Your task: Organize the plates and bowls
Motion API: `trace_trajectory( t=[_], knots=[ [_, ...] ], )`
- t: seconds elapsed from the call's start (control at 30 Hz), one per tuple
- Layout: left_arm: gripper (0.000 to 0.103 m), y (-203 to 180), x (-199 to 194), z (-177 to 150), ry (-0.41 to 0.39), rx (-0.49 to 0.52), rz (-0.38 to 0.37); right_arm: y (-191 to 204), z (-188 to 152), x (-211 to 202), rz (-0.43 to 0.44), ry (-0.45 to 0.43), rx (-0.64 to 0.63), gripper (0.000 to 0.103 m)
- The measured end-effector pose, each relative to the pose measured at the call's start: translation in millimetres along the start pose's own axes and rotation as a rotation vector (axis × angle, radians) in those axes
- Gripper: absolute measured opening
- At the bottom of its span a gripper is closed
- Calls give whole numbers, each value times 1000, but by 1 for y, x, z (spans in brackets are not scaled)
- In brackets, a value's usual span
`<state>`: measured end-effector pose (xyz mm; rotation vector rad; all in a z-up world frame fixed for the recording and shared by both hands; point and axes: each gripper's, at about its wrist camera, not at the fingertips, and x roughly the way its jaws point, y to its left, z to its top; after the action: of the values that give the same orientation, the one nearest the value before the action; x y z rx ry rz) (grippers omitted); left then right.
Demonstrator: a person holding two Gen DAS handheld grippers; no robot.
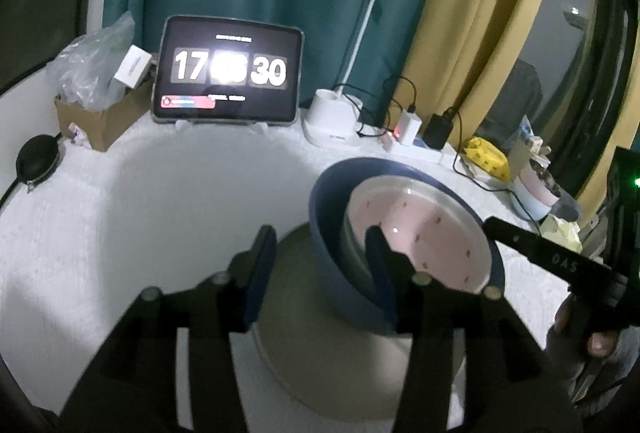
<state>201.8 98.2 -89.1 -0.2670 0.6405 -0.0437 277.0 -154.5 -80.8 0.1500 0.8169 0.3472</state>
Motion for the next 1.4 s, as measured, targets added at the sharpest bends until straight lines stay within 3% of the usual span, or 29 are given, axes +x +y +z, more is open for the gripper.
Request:
trace_trajectory(
  t=[0.37, 0.5, 0.77, 0.83, 0.93, 1.17, 1.3, 1.4],
  knots=[
    [49, -14, -26, -13, -23, 43, -13, -1, -12, -31, -4, -28, -1, 21],
    [65, -22, -34, -20, -21, 53, -29, -4, -18, -43, -13, -38, -6, 21],
    [68, -41, -53, -32, -46, 97, -72, -7, -31, -67, -11, -49, -7, 28],
    [81, -48, -60, -36, -65, 118, -81, -6, -35, -75, -22, -61, -18, 28],
    [88, -55, -69, -40, -81, 133, -99, -6, -41, -86, -38, -74, -32, 31],
    [92, -64, -88, -46, -120, 163, -91, -7, -50, -115, -44, -105, -47, 34],
    [93, -61, -99, -46, -145, 127, -84, -3, -54, -137, -66, -158, -74, 45],
    [93, -61, -106, -46, -151, 132, -97, 0, -56, -149, -68, -176, -85, 46]
  ],
)
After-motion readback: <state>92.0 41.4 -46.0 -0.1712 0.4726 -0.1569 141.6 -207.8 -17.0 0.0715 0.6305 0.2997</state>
